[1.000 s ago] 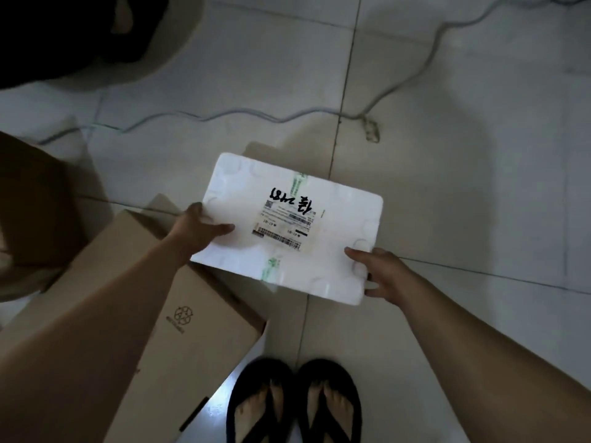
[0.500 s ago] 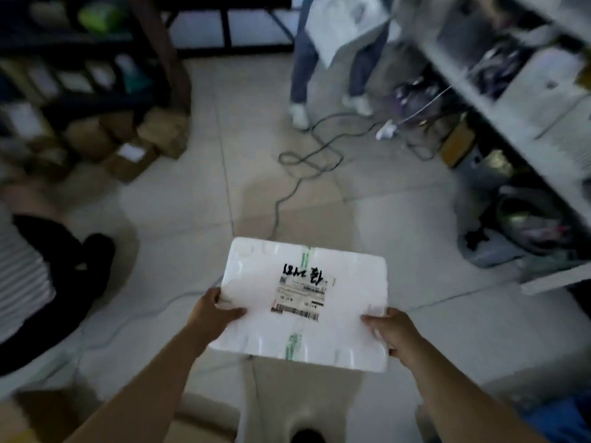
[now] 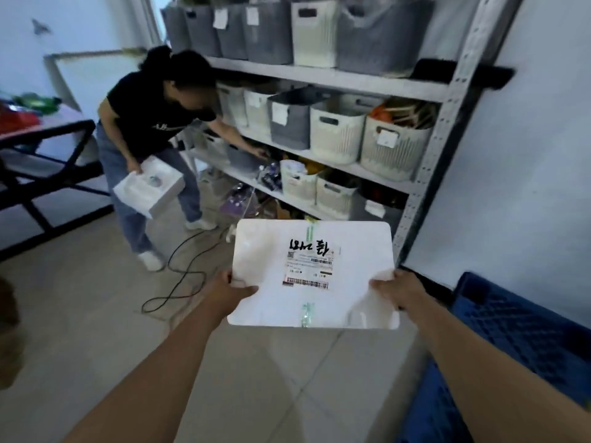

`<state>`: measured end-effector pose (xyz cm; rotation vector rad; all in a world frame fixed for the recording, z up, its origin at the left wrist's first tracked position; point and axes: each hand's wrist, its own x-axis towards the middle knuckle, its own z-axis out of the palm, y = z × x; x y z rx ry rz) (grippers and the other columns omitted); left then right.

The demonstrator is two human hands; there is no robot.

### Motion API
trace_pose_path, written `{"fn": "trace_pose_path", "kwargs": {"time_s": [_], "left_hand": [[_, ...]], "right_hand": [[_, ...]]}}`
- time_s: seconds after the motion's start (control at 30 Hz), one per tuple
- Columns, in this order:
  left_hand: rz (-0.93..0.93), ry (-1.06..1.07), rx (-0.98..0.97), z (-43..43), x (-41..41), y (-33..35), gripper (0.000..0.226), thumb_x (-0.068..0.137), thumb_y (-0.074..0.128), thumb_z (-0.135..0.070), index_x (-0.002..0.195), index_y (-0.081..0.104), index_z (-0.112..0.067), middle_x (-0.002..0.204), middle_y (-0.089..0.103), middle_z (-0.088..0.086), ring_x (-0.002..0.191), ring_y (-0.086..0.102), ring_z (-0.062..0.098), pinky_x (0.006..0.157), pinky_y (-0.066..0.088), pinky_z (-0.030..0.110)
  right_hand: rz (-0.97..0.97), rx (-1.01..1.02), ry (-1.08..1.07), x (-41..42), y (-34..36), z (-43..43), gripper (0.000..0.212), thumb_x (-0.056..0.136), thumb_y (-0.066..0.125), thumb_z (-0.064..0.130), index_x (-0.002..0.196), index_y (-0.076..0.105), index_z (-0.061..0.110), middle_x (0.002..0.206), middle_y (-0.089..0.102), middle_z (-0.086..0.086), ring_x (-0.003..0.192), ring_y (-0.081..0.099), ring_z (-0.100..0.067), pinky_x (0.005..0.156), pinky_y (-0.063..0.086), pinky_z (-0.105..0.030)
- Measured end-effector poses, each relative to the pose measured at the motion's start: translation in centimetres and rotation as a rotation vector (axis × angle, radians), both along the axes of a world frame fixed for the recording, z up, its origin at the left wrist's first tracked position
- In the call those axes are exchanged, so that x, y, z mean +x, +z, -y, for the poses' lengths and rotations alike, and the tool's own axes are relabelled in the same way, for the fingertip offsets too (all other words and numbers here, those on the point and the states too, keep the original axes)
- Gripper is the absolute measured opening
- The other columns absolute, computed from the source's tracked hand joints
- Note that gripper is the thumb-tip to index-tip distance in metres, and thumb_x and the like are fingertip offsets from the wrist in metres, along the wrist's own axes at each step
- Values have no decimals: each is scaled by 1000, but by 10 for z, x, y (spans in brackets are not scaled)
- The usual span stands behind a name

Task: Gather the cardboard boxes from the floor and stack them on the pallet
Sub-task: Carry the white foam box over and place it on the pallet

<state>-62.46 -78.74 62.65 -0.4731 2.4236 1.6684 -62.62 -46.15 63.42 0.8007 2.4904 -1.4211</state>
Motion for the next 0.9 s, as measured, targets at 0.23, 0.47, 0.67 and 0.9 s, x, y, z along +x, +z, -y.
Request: {"fn": "trace_pose_path", "kwargs": {"time_s": [0.23,0.47,0.67,0.9], "left_hand": [[-25,-307,54,-136,-102,23,62,74,79,-14,129,50,-5,126,60,9,106,60,26,90,50,40],[-29,-645,-34,-268,-203,30,62,75,79,-23,128,52,-5,127,60,9,106,59,27,85,48,36],[-37,-1031,-91,-393,-234,19,55,74,80,-16,121,54,-3,121,62,10,104,60,25,89,49,37],[25,-1377,-198,-542,-187,-44,81,73,81,-18,138,36,-1,139,47,14,112,48,21,92,39,28]], "right_hand": [[-64,-120,-267,-4,35,-134,53,85,70,20,130,53,-1,130,58,-18,109,59,-34,93,51,-44],[-104,-229,-657,13,26,-205,40,87,67,9,123,57,-5,126,60,-20,105,61,-34,91,51,-46],[-96,-317,-1056,62,-12,-229,23,88,65,11,110,61,4,120,63,-18,104,62,-36,92,51,-49],[-97,-420,-1490,131,-92,-247,47,88,66,18,132,53,6,120,62,-14,100,59,-30,87,52,-40]]}}
